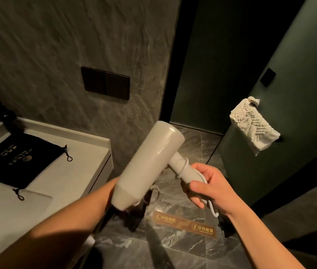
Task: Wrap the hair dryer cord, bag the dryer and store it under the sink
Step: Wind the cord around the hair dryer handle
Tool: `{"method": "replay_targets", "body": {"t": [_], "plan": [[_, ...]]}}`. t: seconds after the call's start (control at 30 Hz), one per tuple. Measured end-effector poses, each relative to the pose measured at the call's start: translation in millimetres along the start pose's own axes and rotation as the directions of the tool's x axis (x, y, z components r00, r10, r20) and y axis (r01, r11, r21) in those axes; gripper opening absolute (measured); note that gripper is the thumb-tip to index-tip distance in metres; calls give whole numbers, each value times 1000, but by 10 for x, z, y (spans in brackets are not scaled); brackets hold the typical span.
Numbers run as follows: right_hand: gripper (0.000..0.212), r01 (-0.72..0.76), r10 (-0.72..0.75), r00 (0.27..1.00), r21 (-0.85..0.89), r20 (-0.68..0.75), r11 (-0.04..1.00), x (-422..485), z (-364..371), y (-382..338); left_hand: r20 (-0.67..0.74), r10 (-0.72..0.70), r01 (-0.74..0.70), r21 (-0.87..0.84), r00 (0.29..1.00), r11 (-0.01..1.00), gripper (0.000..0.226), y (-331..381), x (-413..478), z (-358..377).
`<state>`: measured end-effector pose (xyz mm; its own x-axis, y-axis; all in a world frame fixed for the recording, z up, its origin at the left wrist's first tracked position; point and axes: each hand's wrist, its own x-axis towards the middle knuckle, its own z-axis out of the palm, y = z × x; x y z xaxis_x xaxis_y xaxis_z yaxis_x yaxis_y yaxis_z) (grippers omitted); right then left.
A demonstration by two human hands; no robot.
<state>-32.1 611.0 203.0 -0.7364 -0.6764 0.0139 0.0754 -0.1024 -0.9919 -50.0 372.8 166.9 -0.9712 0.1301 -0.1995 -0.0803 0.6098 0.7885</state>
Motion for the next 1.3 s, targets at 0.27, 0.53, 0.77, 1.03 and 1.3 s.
{"method": "replay_targets", "body": {"t": [0.27,0.53,0.77,1.03,1.3], "plan": [[30,-260,56,806,-269,-589,927,147,-174,473,-3,38,-38,14,999,999,43,-355,-444,555],[42,-441,130,767,-368,-629,819,184,-53,833,108,227,-251,458,968,853,33,75,-702,137],[59,-382,230,919,-583,-319,717,156,221,734,253,465,-457,794,848,402,32,702,-523,-495],[68,-203,203,962,-16,183,979,-13,343,382,213,301,-366,429,930,826,54,522,85,-685],[46,-80,120,925,123,-360,989,44,246,382,20,89,-90,38,996,995,51,-370,-306,386]]}}
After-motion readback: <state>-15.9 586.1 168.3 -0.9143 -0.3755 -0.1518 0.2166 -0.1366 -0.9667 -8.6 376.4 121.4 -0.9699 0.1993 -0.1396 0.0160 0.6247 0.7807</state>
